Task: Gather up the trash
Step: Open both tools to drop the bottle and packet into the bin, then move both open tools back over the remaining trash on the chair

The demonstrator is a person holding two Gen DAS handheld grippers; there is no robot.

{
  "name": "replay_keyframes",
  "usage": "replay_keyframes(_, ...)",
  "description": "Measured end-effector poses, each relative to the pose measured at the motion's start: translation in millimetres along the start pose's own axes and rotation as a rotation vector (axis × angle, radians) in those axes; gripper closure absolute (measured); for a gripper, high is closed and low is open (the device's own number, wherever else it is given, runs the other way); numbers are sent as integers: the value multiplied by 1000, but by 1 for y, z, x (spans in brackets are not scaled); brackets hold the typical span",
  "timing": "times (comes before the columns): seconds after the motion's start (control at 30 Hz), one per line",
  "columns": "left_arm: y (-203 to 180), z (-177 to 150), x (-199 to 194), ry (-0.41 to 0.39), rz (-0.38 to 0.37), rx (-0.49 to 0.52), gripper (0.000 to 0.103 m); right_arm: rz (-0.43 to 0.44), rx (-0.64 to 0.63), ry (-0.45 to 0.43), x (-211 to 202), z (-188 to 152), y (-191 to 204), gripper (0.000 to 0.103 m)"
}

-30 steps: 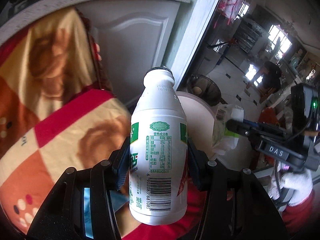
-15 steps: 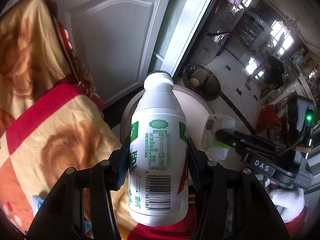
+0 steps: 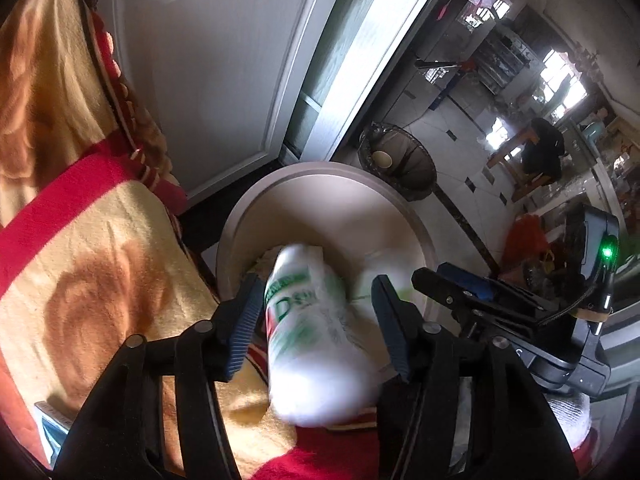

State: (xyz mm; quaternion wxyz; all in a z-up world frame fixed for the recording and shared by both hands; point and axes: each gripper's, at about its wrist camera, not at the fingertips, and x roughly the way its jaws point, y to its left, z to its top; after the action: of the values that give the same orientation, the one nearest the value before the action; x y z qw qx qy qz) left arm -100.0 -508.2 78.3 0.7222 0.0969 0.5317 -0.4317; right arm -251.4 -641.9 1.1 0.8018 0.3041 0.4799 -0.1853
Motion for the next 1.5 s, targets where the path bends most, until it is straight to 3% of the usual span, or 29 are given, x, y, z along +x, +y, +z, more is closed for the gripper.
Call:
replay_keyframes(0.37, 0, -7, -13, -11, 4, 11, 42, 14, -2, 16, -4, -7, 6, 58)
replay_keyframes(0.93, 26, -31, -75, -101, 70, 39, 42, 65, -115, -14, -31, -14, 72, 57)
replay_keyframes(1.3, 78, -59, -133, -107, 36, -2, 42, 131, -215, -3, -47, -35, 128, 53)
replay_keyframes(1.5, 121, -88, -161, -85, 71, -23, 42, 192, -285, 42, -44, -54, 166, 52)
